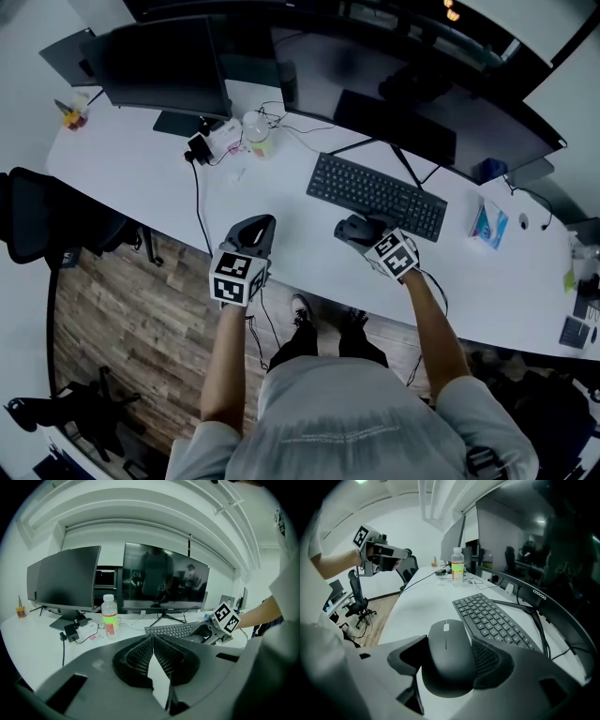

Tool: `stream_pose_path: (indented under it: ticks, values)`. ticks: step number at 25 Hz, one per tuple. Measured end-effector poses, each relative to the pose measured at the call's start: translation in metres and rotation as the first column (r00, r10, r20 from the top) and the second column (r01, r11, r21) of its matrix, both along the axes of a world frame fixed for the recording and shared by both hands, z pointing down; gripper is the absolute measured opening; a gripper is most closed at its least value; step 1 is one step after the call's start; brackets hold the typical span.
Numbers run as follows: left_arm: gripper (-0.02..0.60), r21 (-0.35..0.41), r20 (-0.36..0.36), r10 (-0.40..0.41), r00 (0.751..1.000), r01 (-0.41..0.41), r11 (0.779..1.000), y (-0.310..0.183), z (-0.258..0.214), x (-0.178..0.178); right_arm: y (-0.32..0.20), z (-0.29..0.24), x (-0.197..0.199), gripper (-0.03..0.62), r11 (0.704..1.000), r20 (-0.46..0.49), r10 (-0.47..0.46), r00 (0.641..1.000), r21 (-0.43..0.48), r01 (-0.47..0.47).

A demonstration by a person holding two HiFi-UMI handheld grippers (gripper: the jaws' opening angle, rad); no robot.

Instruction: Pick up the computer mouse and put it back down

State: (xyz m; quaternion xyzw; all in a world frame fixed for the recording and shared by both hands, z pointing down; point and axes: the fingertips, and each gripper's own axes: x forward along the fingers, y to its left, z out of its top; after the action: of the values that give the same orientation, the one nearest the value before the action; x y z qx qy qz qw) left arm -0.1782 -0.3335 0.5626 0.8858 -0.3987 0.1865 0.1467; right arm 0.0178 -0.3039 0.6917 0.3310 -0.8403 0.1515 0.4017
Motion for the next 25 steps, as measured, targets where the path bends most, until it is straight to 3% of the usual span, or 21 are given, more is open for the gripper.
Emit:
stream_pose_path:
  ticks: [10,25]
  values:
    - [0.014,-0.028,0.003,-0.033,0.999,0.033,0.999,-0.003,0.012,-0.013,-0.002,0.027,-0.008,0.296,0.998,-0.045,-0.031,0.999,-0.064,0.028]
    - [0.014,-0.047,0.002,-0.049,0.999,0.049,0.998,-0.003,0.019,-0.018,-0.001,0.038,-0.019,0.298,0.993,-0.064,-0.087,0.994,-0.080,0.082]
